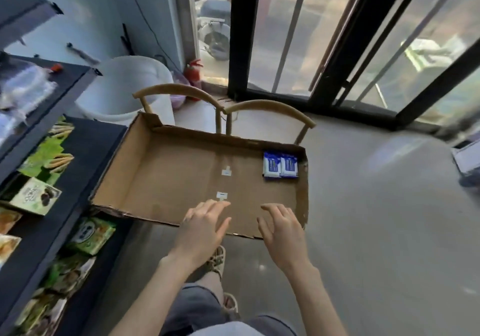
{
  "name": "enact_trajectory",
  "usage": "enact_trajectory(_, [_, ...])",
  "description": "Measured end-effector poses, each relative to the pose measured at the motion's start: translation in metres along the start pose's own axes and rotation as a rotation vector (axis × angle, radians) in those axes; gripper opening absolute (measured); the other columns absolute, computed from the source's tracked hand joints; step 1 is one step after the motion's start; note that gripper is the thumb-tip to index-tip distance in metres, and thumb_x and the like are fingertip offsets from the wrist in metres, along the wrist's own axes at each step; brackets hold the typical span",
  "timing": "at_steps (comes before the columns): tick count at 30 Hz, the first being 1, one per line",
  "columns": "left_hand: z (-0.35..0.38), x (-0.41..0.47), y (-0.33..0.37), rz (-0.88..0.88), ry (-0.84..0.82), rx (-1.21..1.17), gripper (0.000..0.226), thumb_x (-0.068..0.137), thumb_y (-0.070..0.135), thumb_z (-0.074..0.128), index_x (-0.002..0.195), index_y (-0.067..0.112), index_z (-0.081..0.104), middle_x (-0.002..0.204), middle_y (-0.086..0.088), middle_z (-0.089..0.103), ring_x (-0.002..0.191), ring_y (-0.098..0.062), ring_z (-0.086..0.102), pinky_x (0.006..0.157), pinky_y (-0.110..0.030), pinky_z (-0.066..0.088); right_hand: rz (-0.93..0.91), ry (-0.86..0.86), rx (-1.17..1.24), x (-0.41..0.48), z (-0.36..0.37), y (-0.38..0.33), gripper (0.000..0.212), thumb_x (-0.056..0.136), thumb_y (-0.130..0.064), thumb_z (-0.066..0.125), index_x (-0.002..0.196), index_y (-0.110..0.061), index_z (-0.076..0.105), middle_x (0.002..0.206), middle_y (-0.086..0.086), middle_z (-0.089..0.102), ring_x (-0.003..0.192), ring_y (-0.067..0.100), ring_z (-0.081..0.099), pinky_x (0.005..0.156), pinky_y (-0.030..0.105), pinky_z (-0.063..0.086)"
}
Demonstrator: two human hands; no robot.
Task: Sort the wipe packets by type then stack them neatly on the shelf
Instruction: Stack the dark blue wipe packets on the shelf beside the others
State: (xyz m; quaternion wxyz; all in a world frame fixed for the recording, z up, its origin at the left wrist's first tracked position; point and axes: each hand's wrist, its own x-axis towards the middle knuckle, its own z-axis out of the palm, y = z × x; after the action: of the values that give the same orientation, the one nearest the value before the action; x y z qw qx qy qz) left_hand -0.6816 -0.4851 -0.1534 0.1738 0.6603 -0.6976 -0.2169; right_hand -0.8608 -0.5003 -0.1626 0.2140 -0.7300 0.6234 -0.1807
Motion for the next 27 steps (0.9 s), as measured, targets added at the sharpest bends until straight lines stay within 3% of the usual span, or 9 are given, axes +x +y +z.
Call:
enact_trajectory(6, [0.025, 0.080, 0.013, 0.031, -0.081, 0.012, 0.036, 0.097, 0.033, 0.048, 0.132, 0.025, 0.050, 0.129, 0.008, 0.054, 0.120, -0.011, 0.048, 0.100, -0.026, 0.032, 0.109, 0.035, 0.028, 0.055, -0.010, 0.043, 0.028, 0.090, -0.017, 0.063, 0.117, -0.010, 0.063, 0.114, 0.004, 0.065, 0.104, 0.022, 0.058, 0.088, 0.027, 0.044])
enact_trajectory(9, [0.044, 0.129, 0.012, 0.026, -0.138, -0.001, 0.037, 0.096, 0.031, 0.049, 0.132, 0.023, 0.051, 0.128, 0.007, 0.055, 0.118, -0.012, 0.049, 0.099, -0.026, 0.033, 0.180, 0.035, 0.057, 0.096, -0.007, 0.070, 0.028, 0.090, -0.017, 0.063, 0.117, -0.008, 0.063, 0.115, 0.005, 0.065, 0.105, 0.024, 0.059, 0.087, 0.031, 0.046])
enact_trajectory(19, [0.121, 0.280, -0.006, -0.145, -0.401, -0.094, 0.035, 0.097, 0.031, 0.048, 0.131, 0.023, 0.049, 0.121, 0.006, 0.056, 0.113, -0.016, 0.052, 0.098, -0.036, 0.041, 0.379, -0.167, 0.076, 0.228, 0.026, 0.158, 0.033, 0.096, -0.024, 0.051, 0.127, -0.013, 0.055, 0.127, 0.000, 0.057, 0.116, 0.019, 0.050, 0.097, 0.032, 0.042])
enact_trajectory(27, [0.221, 0.359, -0.030, -0.283, -0.506, -0.168, 0.032, 0.094, 0.025, 0.052, 0.126, 0.020, 0.052, 0.112, 0.004, 0.058, 0.105, -0.016, 0.055, 0.089, -0.029, 0.042, 0.519, -0.250, 0.118, 0.304, 0.084, 0.241, 0.034, 0.096, -0.023, 0.052, 0.127, -0.012, 0.053, 0.125, 0.004, 0.057, 0.116, 0.020, 0.050, 0.097, 0.031, 0.040])
